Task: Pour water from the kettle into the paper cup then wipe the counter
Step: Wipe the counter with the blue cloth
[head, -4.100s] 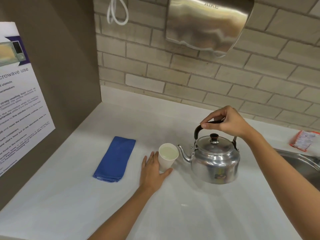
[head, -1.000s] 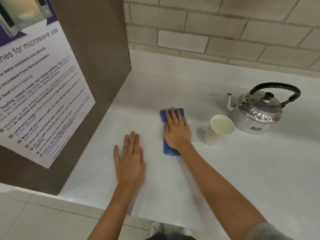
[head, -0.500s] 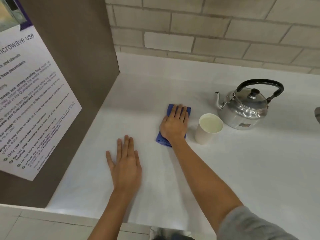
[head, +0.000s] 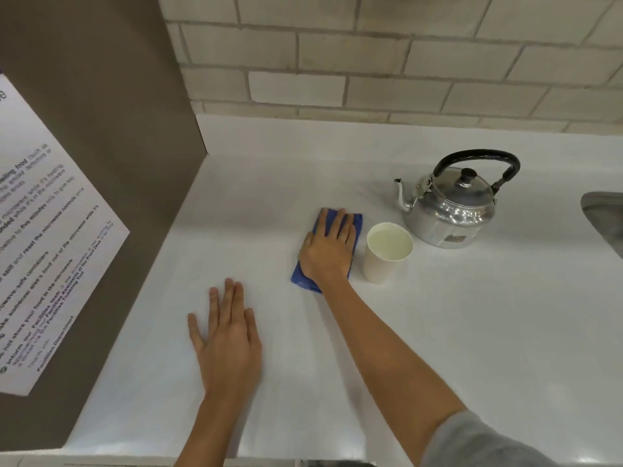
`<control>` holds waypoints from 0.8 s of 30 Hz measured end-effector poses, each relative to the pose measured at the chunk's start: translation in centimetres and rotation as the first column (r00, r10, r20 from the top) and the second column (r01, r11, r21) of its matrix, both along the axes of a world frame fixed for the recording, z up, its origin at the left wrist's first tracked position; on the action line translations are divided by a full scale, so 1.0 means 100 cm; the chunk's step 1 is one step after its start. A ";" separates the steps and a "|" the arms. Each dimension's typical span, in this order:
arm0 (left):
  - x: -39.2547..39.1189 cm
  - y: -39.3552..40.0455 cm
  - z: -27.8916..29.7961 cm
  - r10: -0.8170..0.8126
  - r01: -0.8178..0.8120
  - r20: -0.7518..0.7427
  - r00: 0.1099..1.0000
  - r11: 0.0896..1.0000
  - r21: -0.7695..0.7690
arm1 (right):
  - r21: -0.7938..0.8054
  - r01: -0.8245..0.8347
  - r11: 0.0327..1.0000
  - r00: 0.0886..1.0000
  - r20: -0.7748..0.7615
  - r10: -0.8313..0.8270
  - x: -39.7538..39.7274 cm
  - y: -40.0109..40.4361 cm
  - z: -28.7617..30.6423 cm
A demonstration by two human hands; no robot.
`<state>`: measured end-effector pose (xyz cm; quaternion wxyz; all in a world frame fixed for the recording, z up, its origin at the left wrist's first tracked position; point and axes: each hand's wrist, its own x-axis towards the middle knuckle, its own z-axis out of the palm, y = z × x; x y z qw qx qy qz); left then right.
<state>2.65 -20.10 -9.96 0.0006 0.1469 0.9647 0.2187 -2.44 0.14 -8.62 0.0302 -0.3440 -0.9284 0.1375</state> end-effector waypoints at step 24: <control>0.014 0.061 0.002 -0.069 0.067 0.031 0.997 0.995 0.075 | -0.003 -0.496 0.868 0.867 -0.044 0.496 0.195 -0.017 -0.005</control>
